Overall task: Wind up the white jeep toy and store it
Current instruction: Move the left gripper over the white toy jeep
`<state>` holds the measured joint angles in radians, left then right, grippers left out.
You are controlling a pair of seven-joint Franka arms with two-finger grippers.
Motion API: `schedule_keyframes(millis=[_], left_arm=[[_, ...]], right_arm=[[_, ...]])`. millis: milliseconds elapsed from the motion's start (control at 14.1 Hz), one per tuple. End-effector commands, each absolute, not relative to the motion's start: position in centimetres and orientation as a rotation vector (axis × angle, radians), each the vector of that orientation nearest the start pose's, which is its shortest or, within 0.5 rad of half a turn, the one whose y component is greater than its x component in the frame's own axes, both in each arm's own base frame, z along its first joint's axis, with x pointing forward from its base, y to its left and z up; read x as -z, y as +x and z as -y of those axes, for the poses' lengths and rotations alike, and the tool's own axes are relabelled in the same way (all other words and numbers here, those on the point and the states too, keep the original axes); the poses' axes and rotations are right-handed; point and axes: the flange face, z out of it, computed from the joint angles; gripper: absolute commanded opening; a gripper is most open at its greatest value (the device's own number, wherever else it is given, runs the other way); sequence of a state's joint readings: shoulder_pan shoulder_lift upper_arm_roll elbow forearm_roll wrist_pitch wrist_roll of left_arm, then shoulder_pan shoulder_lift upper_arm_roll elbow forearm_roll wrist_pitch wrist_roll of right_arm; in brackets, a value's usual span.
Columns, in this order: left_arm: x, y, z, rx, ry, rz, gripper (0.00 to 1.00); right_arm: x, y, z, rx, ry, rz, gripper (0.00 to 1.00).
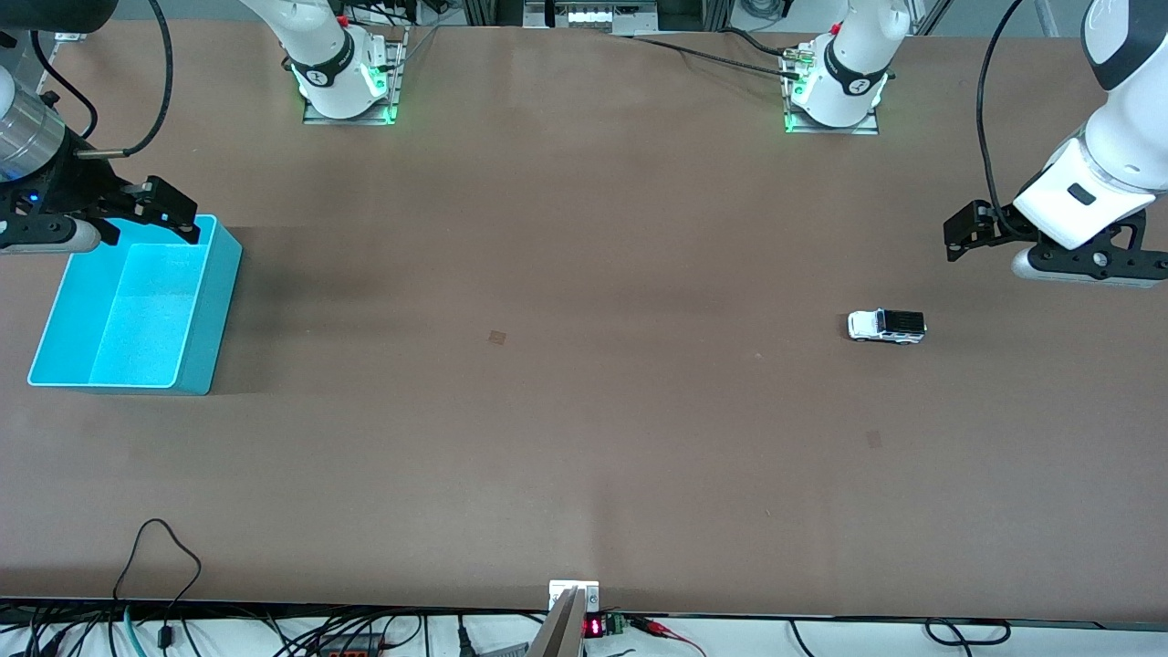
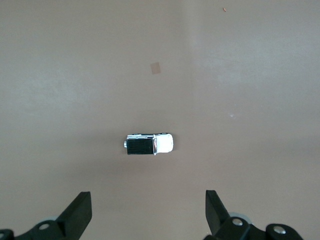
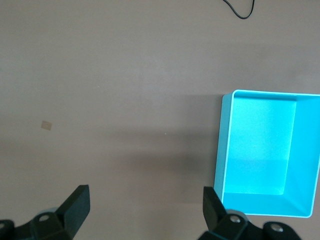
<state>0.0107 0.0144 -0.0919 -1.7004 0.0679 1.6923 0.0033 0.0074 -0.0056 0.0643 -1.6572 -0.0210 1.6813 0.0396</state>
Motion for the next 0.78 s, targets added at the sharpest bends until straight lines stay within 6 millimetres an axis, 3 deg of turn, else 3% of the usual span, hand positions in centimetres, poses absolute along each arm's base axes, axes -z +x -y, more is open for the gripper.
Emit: schedule_keyframes(millis=[0, 496, 709], left_arm=[[-56.2, 56.1, 4.2, -0.127, -3.083, -0.161, 1.0], [-53.2, 54.1, 4.4, -0.491, -3.035, -0.209, 1.0], [-51.8, 54.0, 3.8, -0.581, -3.016, -0.512, 1.0]], right_arm=[[-60.3, 56.0, -3.8, 0.053, -3.164, 0.064, 1.0], [-60.3, 56.0, -3.8, 0.053, -3.164, 0.064, 1.0], [-60.3, 56.0, -3.7, 0.053, -3.164, 0.061, 1.0]])
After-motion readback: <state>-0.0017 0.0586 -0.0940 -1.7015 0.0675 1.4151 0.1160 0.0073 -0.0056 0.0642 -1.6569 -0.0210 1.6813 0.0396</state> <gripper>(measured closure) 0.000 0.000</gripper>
